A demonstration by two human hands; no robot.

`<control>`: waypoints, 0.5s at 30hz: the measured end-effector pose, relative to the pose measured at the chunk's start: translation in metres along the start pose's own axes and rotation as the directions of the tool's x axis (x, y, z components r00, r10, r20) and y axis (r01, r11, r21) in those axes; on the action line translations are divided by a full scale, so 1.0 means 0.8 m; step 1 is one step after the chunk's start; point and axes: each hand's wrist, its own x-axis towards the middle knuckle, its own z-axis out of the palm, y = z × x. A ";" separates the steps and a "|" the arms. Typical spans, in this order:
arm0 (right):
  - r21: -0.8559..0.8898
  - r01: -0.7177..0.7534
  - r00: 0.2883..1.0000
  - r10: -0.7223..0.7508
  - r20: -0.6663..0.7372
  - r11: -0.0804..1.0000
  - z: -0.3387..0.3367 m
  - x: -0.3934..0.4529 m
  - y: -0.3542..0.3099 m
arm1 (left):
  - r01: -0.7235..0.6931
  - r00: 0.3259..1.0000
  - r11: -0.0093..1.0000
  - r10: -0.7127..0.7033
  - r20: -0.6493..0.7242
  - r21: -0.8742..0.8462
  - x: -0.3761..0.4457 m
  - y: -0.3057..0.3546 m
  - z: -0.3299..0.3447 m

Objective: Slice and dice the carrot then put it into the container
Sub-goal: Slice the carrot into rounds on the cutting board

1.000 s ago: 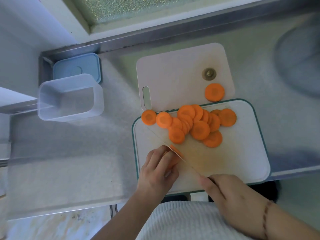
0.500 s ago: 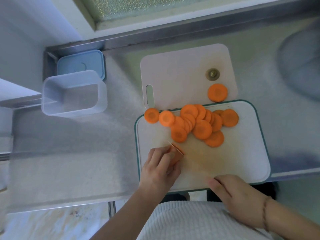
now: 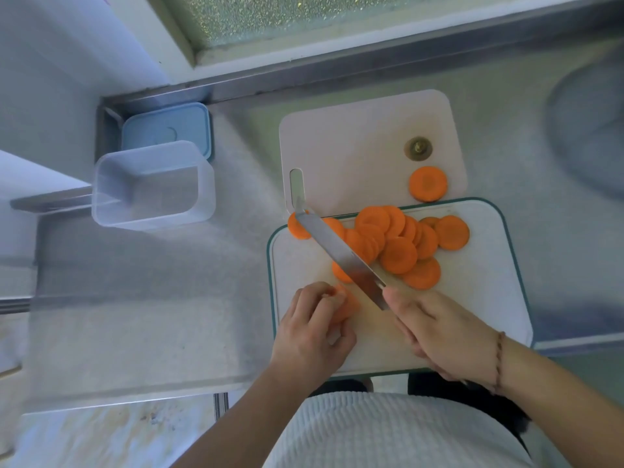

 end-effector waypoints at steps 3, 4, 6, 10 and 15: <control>0.012 0.012 1.000 -0.013 0.016 1.000 -0.012 -0.017 -0.002 | 0.027 1.000 1.000 -0.027 0.003 0.002 0.001 0.002 -0.002; -0.015 0.021 0.999 -0.020 0.026 1.000 -0.015 -0.024 -0.001 | 0.027 1.000 1.000 -0.027 -0.002 0.007 0.001 0.002 -0.001; -0.113 0.048 0.998 -0.045 0.031 0.992 -0.013 -0.034 0.007 | 0.019 1.000 1.000 -0.019 -0.012 0.019 0.001 0.003 0.001; -0.249 0.079 0.996 -0.085 -0.013 0.965 -0.001 -0.043 0.030 | 0.034 0.999 0.999 -0.033 -0.018 0.011 0.001 0.006 0.002; -0.252 0.113 0.987 -0.138 -0.081 0.961 0.011 -0.047 0.049 | 0.073 0.997 0.997 -0.073 -0.005 0.014 -0.003 0.001 0.005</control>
